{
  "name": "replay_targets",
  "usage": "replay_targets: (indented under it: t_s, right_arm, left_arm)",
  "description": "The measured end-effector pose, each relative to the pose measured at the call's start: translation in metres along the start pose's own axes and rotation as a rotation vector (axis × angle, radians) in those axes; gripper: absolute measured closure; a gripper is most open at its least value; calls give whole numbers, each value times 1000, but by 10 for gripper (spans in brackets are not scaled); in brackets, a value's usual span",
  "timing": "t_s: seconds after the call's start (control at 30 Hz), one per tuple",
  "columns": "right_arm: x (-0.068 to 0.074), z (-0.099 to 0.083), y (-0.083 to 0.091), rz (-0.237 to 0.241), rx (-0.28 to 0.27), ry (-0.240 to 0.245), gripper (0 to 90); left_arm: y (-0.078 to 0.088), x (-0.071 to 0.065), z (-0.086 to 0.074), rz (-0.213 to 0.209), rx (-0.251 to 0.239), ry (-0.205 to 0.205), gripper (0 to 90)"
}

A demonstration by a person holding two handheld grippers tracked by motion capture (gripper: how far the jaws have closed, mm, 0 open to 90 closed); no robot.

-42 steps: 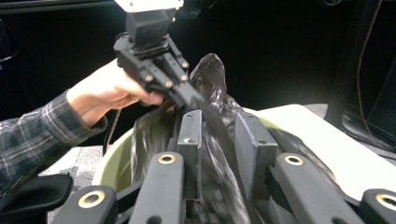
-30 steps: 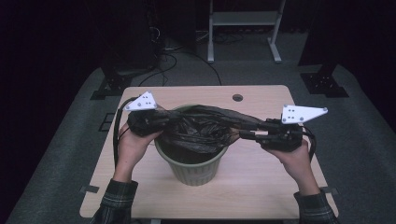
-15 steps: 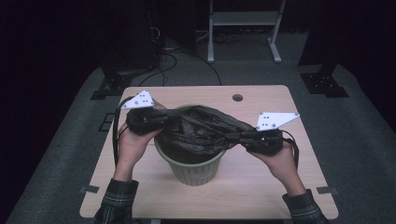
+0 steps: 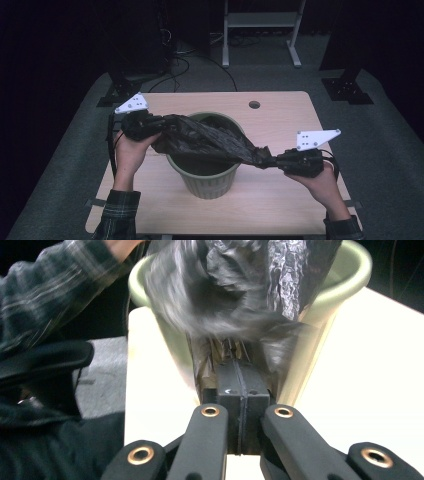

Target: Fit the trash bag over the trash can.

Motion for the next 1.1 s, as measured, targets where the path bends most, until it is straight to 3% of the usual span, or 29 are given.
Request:
replay_targets:
  t_s: [0.13, 0.2, 0.27, 0.33, 0.43, 0.7, 0.93, 0.97, 1.1]
  right_arm:
    - [3, -17, 4, 1, 56, -21, 900]
    - [3, -24, 4, 2, 82, -31, 900]
    - [2, -26, 7, 1, 67, -32, 900]
    - [3, -19, 11, -18, 34, -29, 834]
    - [5, -3, 19, -16, -31, -8, 806]
    - [15, 45, 27, -55, -151, 92, 703]
    - [16, 56, 2, -50, -84, 122, 624]
    - [16, 55, -3, -49, -70, 125, 637]
    - [10, 56, -15, -76, -52, 117, 896]
  left_arm:
    - [7, 6, -5, 32, 5, 12, 899]
    - [8, 8, -7, 29, 2, 20, 899]
    - [8, 8, -8, 26, 4, 16, 899]
    - [6, 6, -7, 16, 7, 9, 899]
    - [3, 3, -6, 5, 15, -1, 899]
    - [2, 0, -4, -2, 17, -6, 899]
    - [5, 1, -4, -2, 8, -1, 899]
    - [5, 1, -4, -3, 7, -2, 899]
    - [5, 2, -5, -2, 10, -2, 899]
Point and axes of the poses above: each handheld gripper's, and its own axes: y roughly backward along the jaws, z roughly out of its top, x roughly to its left, the point moved 1 cm from there along -y, roughly forward along the jaws, and after that the axes turned 3 degrees about y, right-handed, at the moved point
